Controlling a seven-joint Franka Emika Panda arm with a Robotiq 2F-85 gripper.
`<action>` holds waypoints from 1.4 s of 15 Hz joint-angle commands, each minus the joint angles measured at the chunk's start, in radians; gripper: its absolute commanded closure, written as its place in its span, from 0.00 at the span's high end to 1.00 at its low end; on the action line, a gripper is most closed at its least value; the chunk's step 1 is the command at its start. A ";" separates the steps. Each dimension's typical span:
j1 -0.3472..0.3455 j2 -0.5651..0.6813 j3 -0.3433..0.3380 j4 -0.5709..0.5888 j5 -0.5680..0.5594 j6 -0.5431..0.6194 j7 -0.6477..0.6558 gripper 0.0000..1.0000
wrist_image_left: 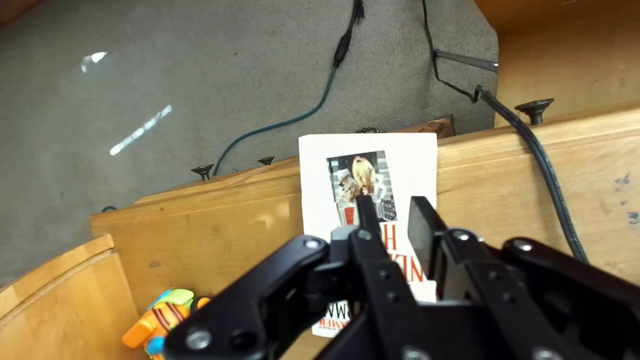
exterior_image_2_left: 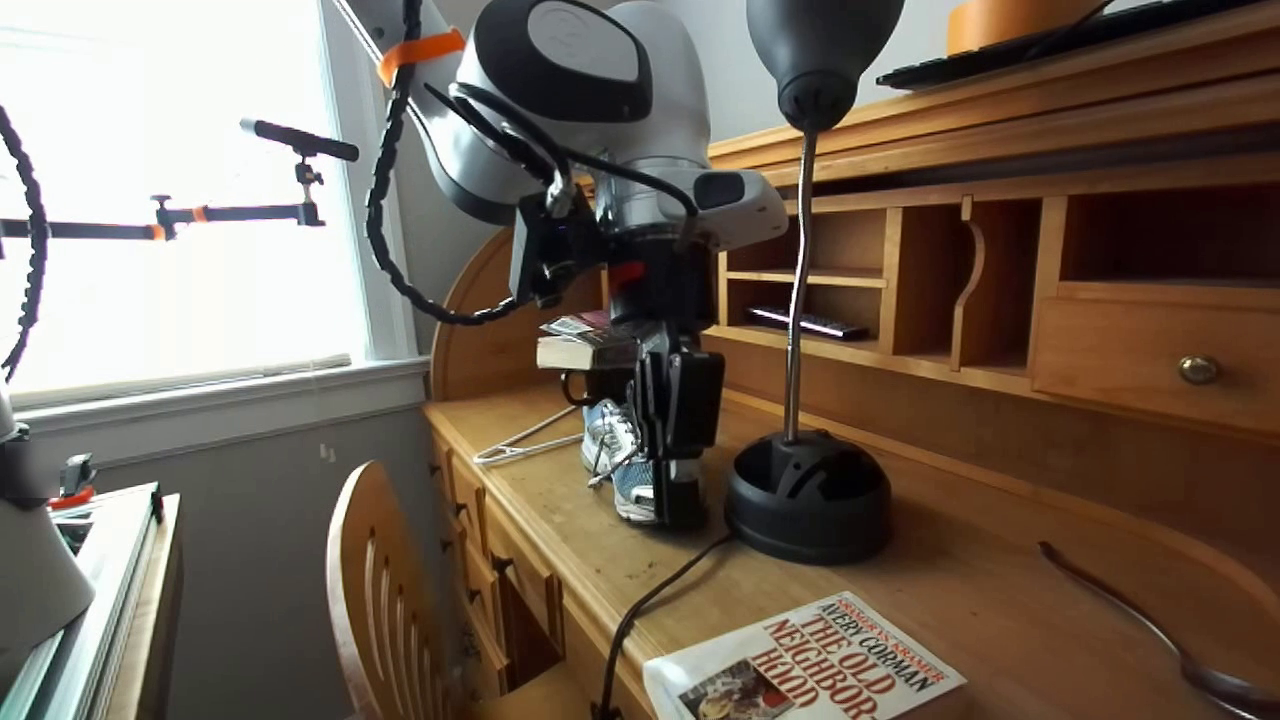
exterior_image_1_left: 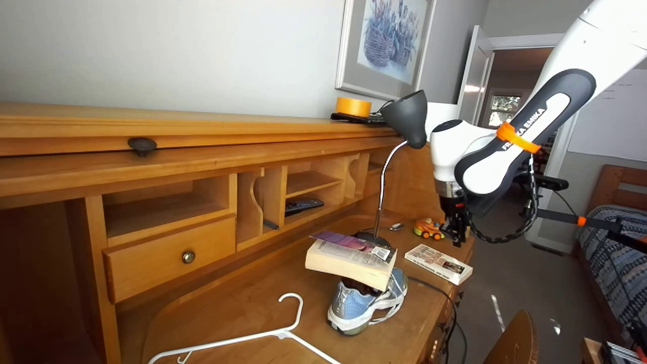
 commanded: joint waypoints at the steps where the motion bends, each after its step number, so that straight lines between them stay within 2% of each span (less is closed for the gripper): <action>1: -0.005 -0.024 0.004 -0.031 0.018 0.003 -0.021 0.50; 7: 0.014 0.015 -0.005 -0.076 -0.055 0.051 0.040 0.95; 8: 0.021 0.024 -0.009 -0.081 -0.082 0.056 0.056 0.99; 12: 0.042 0.085 -0.030 -0.081 -0.254 0.086 0.178 1.00; 14: 0.052 0.125 -0.041 -0.066 -0.338 0.078 0.281 1.00; 21: 0.056 0.212 -0.035 -0.040 -0.523 0.068 0.548 1.00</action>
